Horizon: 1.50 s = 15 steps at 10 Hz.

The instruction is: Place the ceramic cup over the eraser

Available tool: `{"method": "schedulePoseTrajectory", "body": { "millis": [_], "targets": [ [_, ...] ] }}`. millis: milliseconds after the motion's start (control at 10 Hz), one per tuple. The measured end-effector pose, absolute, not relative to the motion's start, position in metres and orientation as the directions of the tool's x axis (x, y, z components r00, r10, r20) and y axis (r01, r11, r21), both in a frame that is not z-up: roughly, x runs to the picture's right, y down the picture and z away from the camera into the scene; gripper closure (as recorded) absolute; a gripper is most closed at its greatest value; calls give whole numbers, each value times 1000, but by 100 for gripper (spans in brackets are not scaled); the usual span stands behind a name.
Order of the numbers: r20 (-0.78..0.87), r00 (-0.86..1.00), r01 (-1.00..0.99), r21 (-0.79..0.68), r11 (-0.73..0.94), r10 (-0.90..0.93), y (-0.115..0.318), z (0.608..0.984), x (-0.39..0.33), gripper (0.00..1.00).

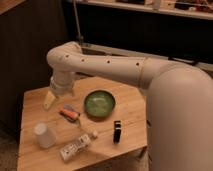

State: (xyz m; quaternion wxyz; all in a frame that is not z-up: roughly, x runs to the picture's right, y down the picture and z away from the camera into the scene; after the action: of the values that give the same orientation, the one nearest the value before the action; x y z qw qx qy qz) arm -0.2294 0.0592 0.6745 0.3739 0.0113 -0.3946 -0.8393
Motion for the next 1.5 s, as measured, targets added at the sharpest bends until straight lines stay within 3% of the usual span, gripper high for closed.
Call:
{"method": "schedulePoseTrajectory", "body": {
  "millis": [600,1500],
  "targets": [
    [229,-826,509,695,-507,-515,138,694,-281,20],
    [100,-878,377,746,-549,-468,186,703,-331,20]
  ]
}}
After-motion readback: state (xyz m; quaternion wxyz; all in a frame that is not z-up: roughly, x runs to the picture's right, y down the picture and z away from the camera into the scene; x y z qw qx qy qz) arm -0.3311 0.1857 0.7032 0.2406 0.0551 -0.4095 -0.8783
